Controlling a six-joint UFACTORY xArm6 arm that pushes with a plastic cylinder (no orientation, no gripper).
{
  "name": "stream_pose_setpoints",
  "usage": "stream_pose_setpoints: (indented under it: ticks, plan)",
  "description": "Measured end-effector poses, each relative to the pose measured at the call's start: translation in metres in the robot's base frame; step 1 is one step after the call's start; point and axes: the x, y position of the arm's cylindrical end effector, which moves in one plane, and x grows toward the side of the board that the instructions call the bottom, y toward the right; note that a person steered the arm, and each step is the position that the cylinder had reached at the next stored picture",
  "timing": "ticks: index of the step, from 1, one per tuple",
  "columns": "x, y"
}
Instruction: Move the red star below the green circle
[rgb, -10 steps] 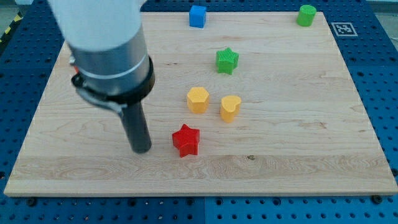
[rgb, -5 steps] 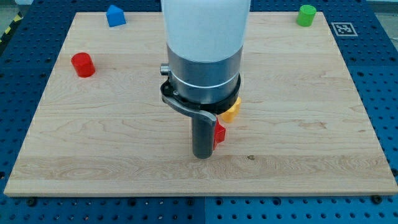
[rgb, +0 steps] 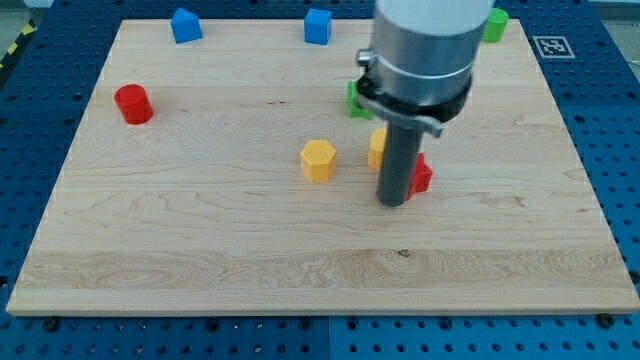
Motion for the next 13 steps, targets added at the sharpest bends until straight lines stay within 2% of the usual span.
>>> stream_pose_setpoints:
  ticks: [2, 3, 5, 6, 9, 13]
  plan:
    - [-0.032, 0.069]
    - [-0.043, 0.07]
    - [-0.055, -0.009]
    - [-0.084, -0.009]
    - [-0.069, 0.079]
    - [-0.074, 0.102]
